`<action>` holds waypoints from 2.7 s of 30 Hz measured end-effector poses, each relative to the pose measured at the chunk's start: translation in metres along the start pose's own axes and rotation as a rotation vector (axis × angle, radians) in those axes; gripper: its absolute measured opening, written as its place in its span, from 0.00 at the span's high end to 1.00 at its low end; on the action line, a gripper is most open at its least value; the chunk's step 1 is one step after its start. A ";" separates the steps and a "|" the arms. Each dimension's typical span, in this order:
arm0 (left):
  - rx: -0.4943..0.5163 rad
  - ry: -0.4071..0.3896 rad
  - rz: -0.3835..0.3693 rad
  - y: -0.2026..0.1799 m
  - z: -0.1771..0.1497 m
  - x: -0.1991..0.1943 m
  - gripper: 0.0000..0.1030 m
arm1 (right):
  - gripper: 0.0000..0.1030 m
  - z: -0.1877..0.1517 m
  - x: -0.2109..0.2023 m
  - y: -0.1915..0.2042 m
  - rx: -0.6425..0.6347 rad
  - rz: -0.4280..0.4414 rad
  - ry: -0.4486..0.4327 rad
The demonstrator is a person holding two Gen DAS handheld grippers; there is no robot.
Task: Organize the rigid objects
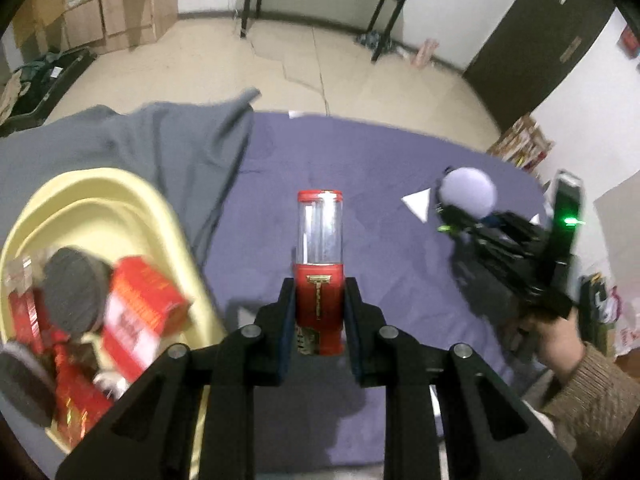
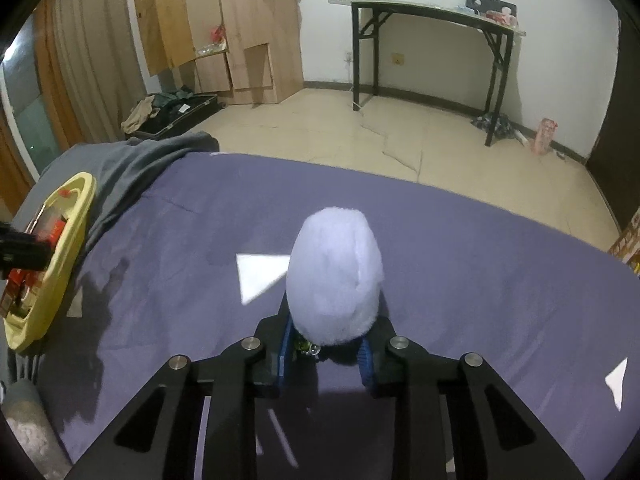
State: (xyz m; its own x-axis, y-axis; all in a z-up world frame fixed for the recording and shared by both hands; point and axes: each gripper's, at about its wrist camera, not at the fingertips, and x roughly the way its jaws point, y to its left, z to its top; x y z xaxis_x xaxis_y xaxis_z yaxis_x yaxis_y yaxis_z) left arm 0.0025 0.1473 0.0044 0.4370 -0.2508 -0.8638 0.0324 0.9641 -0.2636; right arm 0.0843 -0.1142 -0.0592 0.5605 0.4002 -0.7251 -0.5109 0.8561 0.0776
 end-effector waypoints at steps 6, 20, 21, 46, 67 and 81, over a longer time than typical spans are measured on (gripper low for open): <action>-0.171 -0.110 0.010 0.072 -0.030 -0.088 0.77 | 0.77 0.020 -0.022 0.045 -0.069 0.093 -0.052; -0.348 0.063 0.203 0.229 -0.016 -0.051 0.76 | 0.77 0.052 -0.018 0.279 -0.292 0.551 0.103; -0.350 0.064 0.202 0.233 -0.017 -0.053 0.76 | 0.77 0.052 -0.011 0.289 -0.293 0.547 0.124; -0.303 -0.258 0.164 0.126 -0.193 -0.136 0.00 | 0.00 0.018 -0.049 0.213 -0.447 0.496 -0.099; -0.368 -0.280 0.482 0.128 -0.221 -0.019 0.00 | 0.00 -0.049 0.053 0.255 -0.567 0.270 0.017; -0.391 -0.287 0.527 0.134 -0.212 -0.014 0.00 | 0.00 -0.047 0.046 0.246 -0.558 0.284 0.024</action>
State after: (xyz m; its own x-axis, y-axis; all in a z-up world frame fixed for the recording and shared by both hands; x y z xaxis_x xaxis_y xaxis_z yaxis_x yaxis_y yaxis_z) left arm -0.1899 0.2620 -0.1098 0.5267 0.3245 -0.7856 -0.5493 0.8353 -0.0233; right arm -0.0462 0.0994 -0.1060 0.3416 0.5742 -0.7440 -0.9047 0.4154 -0.0948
